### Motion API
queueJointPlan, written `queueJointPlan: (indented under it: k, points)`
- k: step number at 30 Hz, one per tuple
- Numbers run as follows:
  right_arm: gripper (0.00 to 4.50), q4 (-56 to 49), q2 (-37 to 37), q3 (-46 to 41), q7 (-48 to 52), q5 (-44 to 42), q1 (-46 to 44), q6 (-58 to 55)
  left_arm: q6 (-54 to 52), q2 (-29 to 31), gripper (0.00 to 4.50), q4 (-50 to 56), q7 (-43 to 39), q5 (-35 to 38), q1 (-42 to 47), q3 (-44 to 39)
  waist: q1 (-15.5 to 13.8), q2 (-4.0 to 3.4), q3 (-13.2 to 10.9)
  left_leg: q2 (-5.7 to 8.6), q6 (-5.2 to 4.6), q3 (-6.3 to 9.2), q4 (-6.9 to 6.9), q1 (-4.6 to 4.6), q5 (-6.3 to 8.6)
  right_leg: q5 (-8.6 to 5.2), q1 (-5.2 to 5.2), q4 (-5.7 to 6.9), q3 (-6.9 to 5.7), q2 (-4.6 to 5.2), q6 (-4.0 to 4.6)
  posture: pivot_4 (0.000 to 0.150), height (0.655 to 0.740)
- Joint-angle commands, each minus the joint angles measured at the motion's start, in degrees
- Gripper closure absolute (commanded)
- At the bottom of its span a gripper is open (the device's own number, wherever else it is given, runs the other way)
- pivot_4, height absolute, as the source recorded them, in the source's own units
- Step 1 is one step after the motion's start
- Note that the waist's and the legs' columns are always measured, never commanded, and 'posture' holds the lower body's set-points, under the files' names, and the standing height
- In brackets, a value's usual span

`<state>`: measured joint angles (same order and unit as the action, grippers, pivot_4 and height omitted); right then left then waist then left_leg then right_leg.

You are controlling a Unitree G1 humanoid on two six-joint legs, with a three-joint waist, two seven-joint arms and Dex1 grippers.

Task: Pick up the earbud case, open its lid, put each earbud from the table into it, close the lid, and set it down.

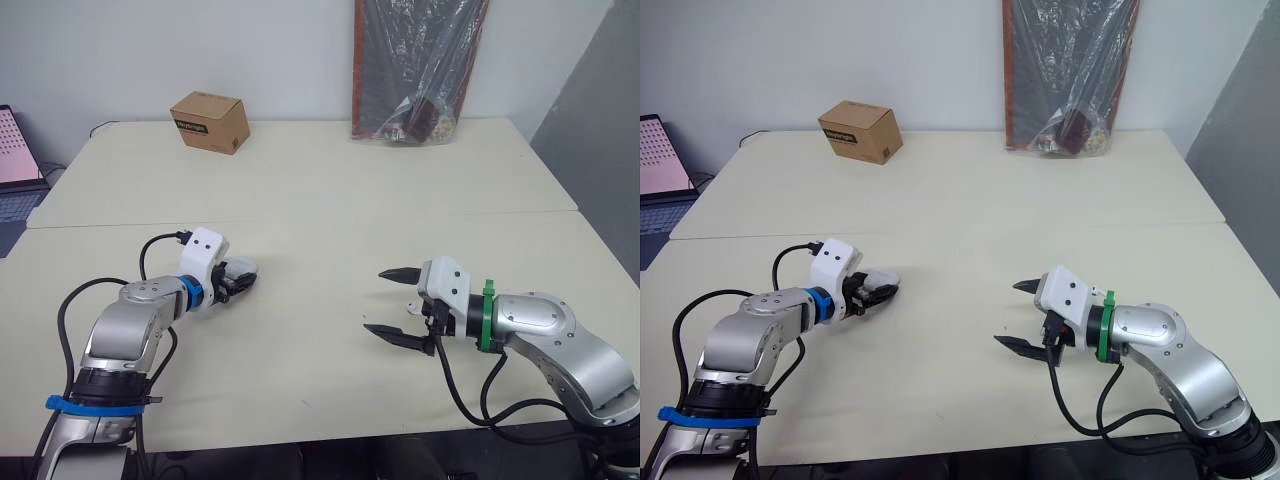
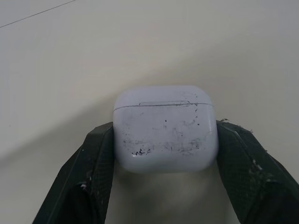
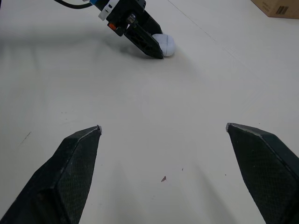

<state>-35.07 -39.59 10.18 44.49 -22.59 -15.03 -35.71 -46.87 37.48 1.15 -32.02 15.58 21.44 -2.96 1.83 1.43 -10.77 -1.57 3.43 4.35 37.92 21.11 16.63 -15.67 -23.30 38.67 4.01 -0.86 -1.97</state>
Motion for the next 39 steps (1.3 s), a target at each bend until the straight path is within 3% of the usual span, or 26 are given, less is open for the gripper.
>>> queueJointPlan:
  k: [1, 5, 15, 21, 28, 39]
  points:
    - [0.00, -1.09, 0.01, -0.77, -0.17, 0.11, -0.70, 0.45, 0.58, 0.09, 1.73, 0.15, -0.76, -0.37, 0.31, 0.35, 0.00, 0.00, 0.00, 0.00, 0.00, 0.00, 0.00, 0.00, 0.00, 0.00, 0.00, 0.00, 0.00, 0.00, 0.00, 0.150, 0.7400]
    - [0.00, -0.24, -0.46, -1.80, 0.61, -0.57, -2.05, 0.15, 0.64, 0.30, 1.73, 0.33, -0.53, -0.71, 0.17, 0.07, 0.00, 0.00, 0.00, 0.00, 0.00, 0.00, 0.00, 0.00, 0.00, 0.00, 0.00, 0.01, 0.00, 0.00, 0.00, 0.150, 0.7400]
    - [0.00, 1.61, 0.39, -5.76, 0.45, -6.55, -8.83, -5.99, 12.68, 1.64, 1.73, 2.87, -5.34, -2.25, -1.41, 0.68, -0.02, 0.00, 0.00, -0.01, 0.00, 0.03, -0.01, 0.00, 0.00, 0.16, 0.00, 0.04, -0.03, 0.00, 0.28, 0.150, 0.7400]
    - [0.00, 6.04, 2.97, -9.18, -3.98, -21.12, -19.88, -32.80, 30.16, -0.08, 1.73, 5.76, -10.91, -2.27, 0.20, 0.91, -0.10, -0.02, -0.01, -0.01, 0.00, 0.00, 0.02, 0.02, 0.00, 0.19, -0.03, 0.05, 0.00, 0.03, 0.32, 0.150, 0.7400]
    - [0.00, 14.24, 17.64, -20.40, -15.10, -29.32, -28.37, -55.06, 42.72, 0.12, 1.73, 6.71, -20.65, -1.16, 2.96, 3.75, -0.05, -0.04, -0.02, 0.00, -0.01, -0.01, -0.01, 0.13, 0.00, 0.18, -0.13, 0.12, -0.02, 0.00, 0.34, 0.150, 0.7400]
    - [0.00, 26.54, 28.49, -28.31, -35.51, -43.04, -33.72, -56.79, 49.39, -1.98, 1.73, 6.01, -24.19, -2.10, 7.69, 6.51, 0.06, -0.06, -0.02, 0.00, -0.03, 0.01, 0.05, 0.82, -0.01, 0.21, -0.86, 0.30, -0.07, 0.00, 0.37, 0.150, 0.7400]
